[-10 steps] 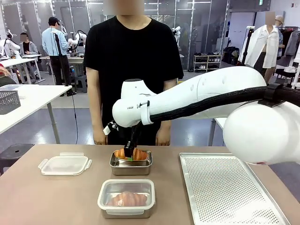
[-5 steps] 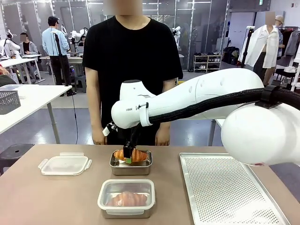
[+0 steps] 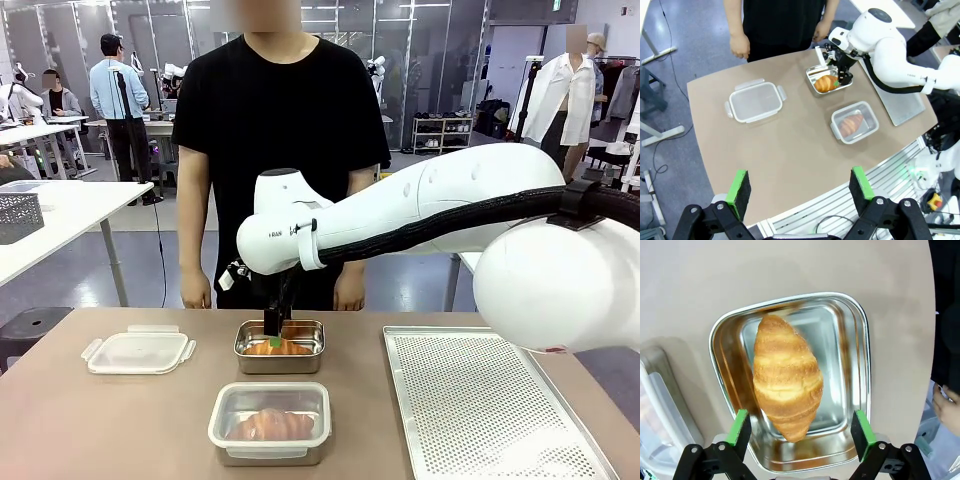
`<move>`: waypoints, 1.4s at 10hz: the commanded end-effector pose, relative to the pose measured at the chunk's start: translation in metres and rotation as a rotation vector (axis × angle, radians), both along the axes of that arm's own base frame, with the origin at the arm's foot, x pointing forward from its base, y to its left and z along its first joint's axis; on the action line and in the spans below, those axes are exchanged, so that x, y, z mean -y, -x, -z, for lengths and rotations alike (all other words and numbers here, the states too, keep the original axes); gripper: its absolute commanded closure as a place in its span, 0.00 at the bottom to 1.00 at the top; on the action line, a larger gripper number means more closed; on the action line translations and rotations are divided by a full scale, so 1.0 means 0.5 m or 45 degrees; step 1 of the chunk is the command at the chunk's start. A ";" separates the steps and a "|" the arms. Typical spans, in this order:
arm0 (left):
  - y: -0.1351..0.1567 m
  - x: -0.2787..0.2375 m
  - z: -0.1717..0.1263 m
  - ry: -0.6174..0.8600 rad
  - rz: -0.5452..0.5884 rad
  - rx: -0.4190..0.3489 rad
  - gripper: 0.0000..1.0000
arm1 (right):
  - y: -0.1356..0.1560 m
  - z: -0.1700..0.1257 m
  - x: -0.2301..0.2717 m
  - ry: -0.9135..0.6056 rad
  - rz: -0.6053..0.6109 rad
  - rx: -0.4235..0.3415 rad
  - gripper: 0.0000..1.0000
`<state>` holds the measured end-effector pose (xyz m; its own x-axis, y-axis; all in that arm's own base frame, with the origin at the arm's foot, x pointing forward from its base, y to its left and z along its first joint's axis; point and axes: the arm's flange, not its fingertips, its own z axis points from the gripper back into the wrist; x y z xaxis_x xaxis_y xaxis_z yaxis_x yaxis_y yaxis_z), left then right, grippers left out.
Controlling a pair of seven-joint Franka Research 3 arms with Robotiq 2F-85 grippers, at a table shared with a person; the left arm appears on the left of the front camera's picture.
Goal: Place the bread into the airtight container.
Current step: Pick up a Butter Roll and place it into an empty Airtight Container.
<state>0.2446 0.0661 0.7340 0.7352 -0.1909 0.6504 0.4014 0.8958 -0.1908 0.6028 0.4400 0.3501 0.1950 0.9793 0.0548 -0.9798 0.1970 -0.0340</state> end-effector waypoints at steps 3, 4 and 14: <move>0.000 -0.001 -0.004 -0.007 0.011 0.004 0.00 | -0.001 0.003 -0.002 -0.016 0.022 -0.013 0.00; 0.000 -0.001 -0.004 -0.007 0.011 0.004 0.00 | -0.001 0.003 -0.002 -0.016 0.022 -0.013 0.00; 0.000 -0.001 -0.004 -0.007 0.011 0.004 0.00 | 0.020 -0.139 0.123 -0.124 0.147 -0.058 0.00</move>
